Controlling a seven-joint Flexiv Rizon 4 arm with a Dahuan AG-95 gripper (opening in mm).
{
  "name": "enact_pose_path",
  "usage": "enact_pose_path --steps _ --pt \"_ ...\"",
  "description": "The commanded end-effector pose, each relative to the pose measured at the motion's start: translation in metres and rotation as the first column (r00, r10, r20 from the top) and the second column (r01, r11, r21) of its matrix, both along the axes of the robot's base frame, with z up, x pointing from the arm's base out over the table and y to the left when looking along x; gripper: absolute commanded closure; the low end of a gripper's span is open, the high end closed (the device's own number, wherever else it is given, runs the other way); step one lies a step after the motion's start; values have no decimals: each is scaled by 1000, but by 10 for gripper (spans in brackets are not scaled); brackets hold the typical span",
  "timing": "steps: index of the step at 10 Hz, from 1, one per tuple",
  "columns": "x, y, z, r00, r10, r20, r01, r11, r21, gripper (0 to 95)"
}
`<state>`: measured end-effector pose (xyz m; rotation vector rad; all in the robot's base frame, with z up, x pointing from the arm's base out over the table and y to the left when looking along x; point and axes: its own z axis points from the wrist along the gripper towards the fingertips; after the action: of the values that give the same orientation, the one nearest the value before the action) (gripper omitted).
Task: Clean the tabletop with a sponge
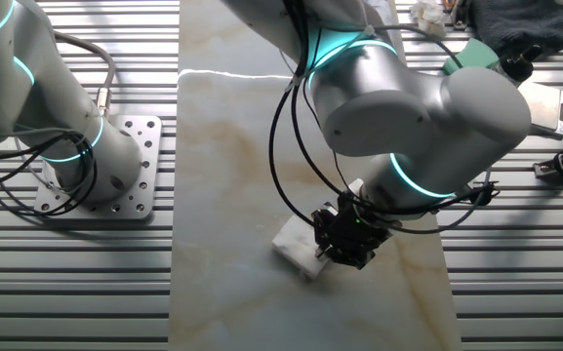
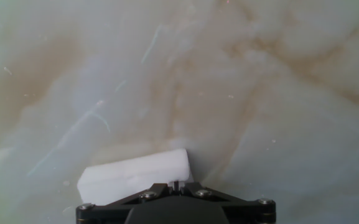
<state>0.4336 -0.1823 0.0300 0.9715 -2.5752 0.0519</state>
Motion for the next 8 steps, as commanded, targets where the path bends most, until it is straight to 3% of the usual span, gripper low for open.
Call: enact_pose_path --steps 1,8 --pt "-1 1 0 1000 -4 -9 4 1000 -1 950" --pt "-14 7 -4 999 -37 -34 37 999 -1 950"
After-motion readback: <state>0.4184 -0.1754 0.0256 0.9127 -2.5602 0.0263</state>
